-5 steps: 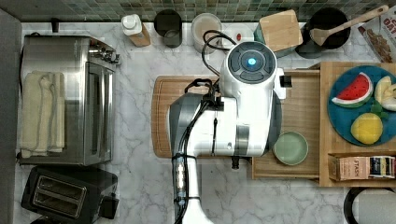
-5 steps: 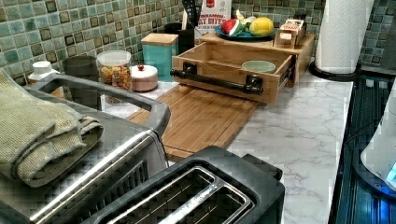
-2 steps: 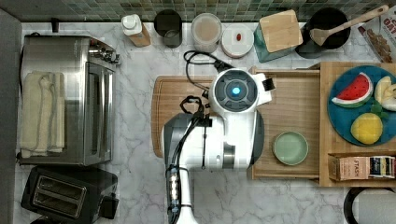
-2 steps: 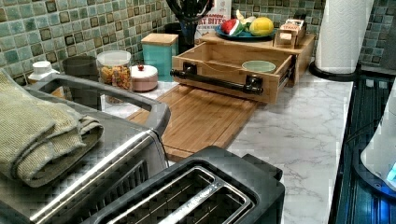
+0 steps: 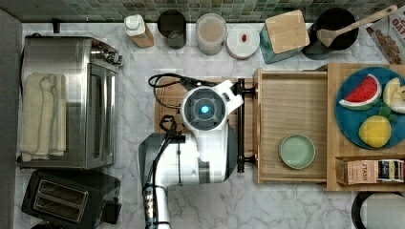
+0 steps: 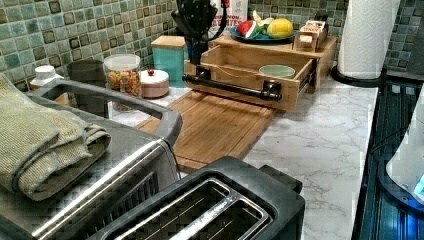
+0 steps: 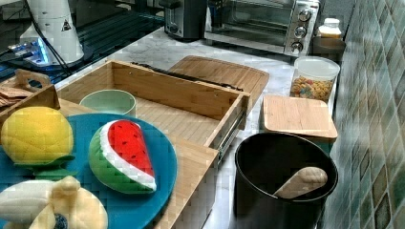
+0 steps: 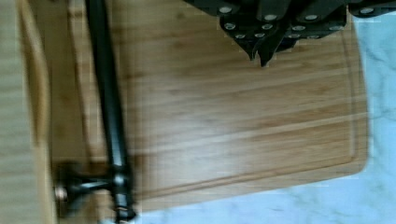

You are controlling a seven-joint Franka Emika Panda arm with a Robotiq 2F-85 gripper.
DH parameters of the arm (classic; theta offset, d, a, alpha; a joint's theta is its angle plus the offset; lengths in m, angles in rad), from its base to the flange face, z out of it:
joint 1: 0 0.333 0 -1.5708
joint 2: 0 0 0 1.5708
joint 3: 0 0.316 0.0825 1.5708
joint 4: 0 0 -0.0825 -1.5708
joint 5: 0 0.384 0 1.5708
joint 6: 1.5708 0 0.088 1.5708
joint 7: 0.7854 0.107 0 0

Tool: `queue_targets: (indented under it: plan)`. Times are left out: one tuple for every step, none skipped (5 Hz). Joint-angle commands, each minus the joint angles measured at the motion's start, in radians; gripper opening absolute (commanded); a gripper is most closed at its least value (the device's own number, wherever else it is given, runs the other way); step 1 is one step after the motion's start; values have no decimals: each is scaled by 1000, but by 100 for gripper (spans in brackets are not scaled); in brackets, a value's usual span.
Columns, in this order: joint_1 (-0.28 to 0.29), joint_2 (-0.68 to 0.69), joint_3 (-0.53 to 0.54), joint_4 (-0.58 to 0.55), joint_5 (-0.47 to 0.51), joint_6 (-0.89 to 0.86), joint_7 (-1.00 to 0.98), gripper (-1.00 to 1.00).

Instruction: Close the drawer.

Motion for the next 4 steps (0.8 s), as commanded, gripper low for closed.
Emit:
queue_targets:
  plan:
    - [16,67,13,-74,-155,81,-66,-100]
    - [39,94,-25,-78,-187,78,-35,-100]
    - [23,114,-25,-99,-206,123,-9,-100]
    - [33,132,-44,-112,-232,202,10,-100]
